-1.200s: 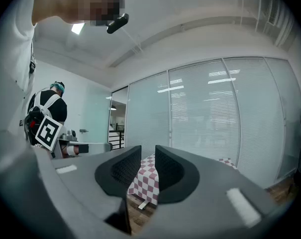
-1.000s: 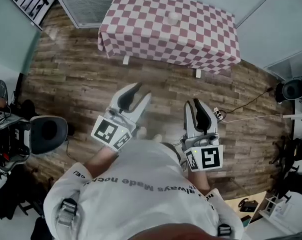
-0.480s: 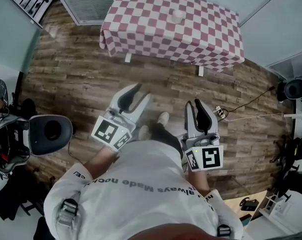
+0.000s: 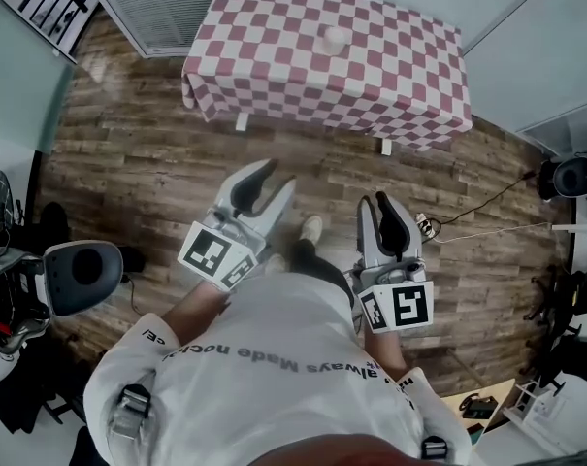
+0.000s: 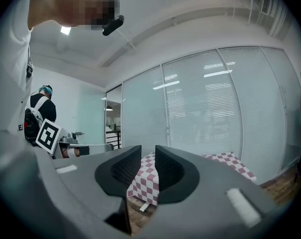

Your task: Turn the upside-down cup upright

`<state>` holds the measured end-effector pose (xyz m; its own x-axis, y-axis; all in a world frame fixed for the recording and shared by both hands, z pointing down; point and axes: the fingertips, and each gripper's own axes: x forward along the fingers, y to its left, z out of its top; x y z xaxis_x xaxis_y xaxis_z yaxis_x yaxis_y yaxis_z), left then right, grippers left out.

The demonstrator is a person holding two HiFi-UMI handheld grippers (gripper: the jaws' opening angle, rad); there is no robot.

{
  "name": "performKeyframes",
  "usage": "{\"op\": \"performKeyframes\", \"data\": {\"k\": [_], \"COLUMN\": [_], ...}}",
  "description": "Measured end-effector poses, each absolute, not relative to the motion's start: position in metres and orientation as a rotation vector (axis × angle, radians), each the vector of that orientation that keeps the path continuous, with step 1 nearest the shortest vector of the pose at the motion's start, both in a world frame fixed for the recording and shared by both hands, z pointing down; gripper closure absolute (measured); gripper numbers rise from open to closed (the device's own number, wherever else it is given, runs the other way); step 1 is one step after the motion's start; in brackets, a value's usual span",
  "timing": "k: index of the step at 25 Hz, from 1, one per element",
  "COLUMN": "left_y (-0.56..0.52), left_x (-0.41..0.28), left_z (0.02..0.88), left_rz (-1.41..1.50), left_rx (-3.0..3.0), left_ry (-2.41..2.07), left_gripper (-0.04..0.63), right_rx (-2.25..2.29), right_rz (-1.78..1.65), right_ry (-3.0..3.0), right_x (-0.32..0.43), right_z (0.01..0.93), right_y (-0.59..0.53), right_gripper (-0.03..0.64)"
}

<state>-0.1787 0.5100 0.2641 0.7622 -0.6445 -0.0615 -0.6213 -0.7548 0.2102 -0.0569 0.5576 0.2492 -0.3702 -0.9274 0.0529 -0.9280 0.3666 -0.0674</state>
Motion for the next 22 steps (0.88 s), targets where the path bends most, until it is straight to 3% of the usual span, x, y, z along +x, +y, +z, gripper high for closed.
{"op": "performKeyframes", "data": {"k": [22], "left_y": [0.360], "left_x": [-0.044], "left_z": [0.251], "left_rz": [-0.187], "left_rx": [2.781], "left_ry": [-1.095], "left_gripper": [0.447], "right_rx": [1.699], "right_rz": [0.022], "right_ry": [-2.598], "right_x": [0.087], "right_z": [0.237], "right_y": [0.403], "right_gripper": [0.530]}}
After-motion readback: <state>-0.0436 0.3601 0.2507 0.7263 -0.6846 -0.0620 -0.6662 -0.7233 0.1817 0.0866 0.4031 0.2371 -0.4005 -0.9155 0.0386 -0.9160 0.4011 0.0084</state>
